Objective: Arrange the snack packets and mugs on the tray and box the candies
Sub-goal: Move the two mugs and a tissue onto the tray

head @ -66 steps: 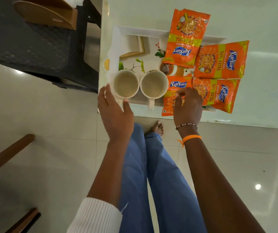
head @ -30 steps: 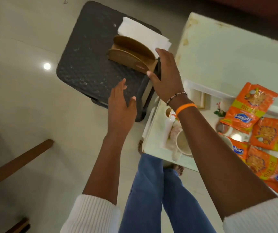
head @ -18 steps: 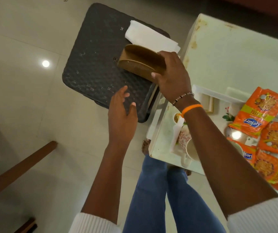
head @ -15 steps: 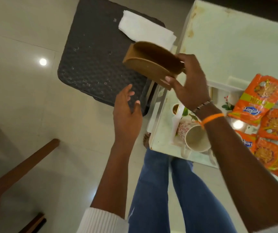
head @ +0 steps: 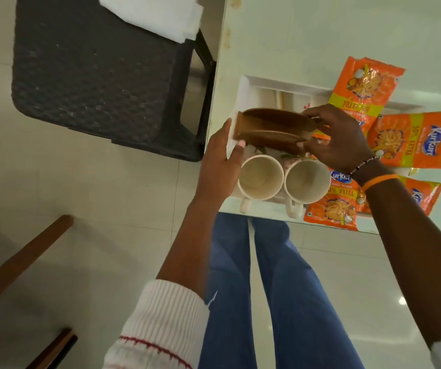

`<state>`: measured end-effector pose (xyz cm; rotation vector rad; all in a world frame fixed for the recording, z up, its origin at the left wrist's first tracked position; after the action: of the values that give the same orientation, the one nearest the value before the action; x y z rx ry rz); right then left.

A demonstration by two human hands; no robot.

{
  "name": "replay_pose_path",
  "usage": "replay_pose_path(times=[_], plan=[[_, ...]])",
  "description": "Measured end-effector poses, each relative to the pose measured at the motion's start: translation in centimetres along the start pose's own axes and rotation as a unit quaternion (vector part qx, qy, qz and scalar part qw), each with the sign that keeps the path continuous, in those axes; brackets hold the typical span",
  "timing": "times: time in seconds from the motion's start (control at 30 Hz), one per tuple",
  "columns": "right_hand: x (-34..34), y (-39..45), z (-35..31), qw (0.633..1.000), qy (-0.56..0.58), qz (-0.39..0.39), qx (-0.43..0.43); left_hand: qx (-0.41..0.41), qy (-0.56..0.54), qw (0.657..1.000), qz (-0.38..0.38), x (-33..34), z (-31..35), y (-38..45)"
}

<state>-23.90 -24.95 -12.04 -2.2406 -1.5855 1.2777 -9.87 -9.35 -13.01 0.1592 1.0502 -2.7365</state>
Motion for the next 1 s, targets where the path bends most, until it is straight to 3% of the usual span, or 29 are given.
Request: replay_pose_path(times=[0.23,0.5,0.63,0.77,1.0], plan=[[-0.2,-0.8,1.9,0.999,-0.019,-0.041,-0.004,-0.06,0.006,0.997,-0.048,2.8,-0.7,1.4],[-0.2,0.0,1.6,0.992,0.008,-0.12,0.045,-0.081,0.024,0.996,-0.013,2.1,-0.8,1.9],[-0.2,0.6,0.9,0.982,0.01,-0.174,0.068,-0.087,0.022,0.995,-0.039,1.9,-0.3,1.5],[-0.5,3.1,-2.8,0.994,0.058,-0.089,0.036,-0.076,-0.05,0.996,-0.012,-0.4,0.0,1.1],[0.9,12.4,-12.4,0.986,0.159,-0.024,-0.042,-0.004,-0.14,0.98,0.145,-9.4,1.0,1.4]])
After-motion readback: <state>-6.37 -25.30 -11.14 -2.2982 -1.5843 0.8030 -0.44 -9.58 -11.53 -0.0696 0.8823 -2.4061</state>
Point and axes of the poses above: each hand's wrist, its own y-axis towards the middle knuckle, its own x-axis out of the palm, z = x × y, the point moved 5 cm from there along y, towards the middle knuckle, and after that the axes turned 14 degrees about -z, right-handed, at the moved point
